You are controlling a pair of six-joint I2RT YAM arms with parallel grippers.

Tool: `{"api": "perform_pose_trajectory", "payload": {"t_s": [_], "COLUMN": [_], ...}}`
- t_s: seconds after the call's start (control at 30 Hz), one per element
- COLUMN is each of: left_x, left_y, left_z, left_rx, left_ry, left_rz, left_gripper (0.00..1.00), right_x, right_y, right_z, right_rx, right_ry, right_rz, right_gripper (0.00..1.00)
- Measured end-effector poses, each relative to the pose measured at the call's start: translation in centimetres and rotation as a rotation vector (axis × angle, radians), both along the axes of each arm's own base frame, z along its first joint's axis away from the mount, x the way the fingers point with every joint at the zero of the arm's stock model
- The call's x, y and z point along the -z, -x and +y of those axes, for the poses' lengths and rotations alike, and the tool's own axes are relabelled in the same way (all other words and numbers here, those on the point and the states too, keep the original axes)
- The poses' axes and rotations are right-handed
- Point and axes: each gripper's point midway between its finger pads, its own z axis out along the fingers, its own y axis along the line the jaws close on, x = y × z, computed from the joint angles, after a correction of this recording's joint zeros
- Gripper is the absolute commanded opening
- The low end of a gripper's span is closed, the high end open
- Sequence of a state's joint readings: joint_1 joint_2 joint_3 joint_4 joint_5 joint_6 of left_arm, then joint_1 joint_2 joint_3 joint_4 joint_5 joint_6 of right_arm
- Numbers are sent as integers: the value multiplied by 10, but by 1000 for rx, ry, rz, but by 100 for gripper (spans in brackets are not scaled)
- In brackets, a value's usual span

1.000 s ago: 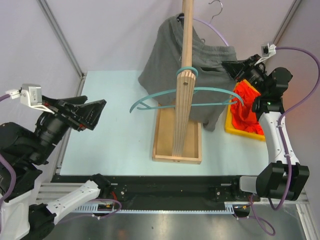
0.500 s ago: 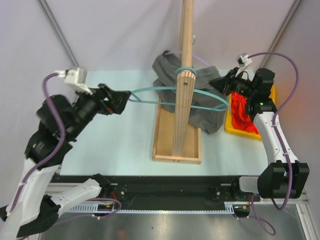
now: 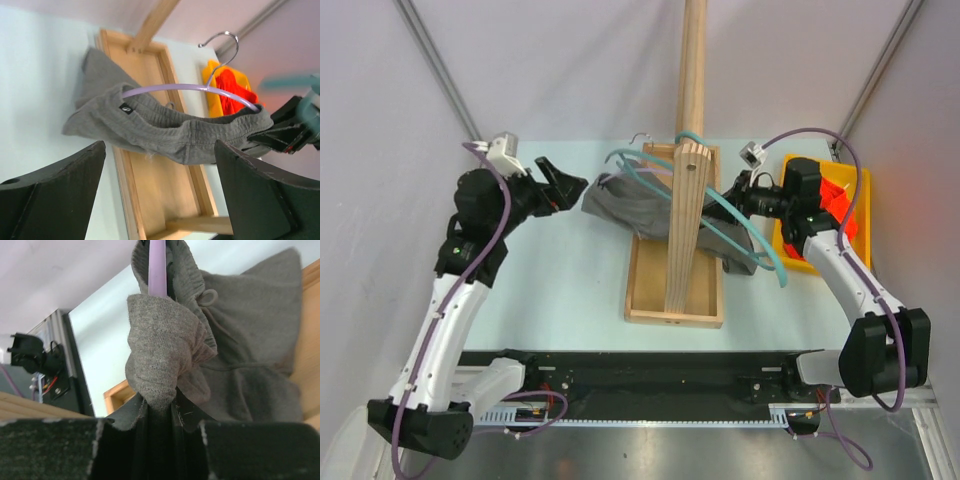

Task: Remove the shorts from the hanger

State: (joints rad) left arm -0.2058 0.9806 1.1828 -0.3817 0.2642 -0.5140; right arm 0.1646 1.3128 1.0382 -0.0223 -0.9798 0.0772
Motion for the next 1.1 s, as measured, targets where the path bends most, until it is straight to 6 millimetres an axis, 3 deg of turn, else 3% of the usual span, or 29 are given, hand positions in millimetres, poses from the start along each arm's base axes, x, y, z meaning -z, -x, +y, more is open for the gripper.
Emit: {"api": "perform_pose_trajectory", "payload": {"t_s": [0.17,0.33,0.43,0.63,0.9,1.1], "left_x": [60,85,87,90,78,92], "left_y": [-3,-8,-12,-11,-35,-45], "left_z": [-16,-36,-49,-99,-98,-101], "left_rx": [96,193,230,305,221,213], "left_ry": [28,81,84,-10,2,-2], "left_rz": [86,96,75,19,-63,-34], "left_gripper": [88,81,78,63,52,45], "right_x": [31,45,43,41,46,47], "right_y": [20,29,29,37,53,62], "right_z": [12,15,17,24,39,50], "right_rx": [-48,-66,-77,-112,-177,-217], "right_ry": [1,-25,-40,-50,-30,-23], "right_rz": [104,187,196,206,217,210], "right_gripper": [0,0,0,0,0,0]}}
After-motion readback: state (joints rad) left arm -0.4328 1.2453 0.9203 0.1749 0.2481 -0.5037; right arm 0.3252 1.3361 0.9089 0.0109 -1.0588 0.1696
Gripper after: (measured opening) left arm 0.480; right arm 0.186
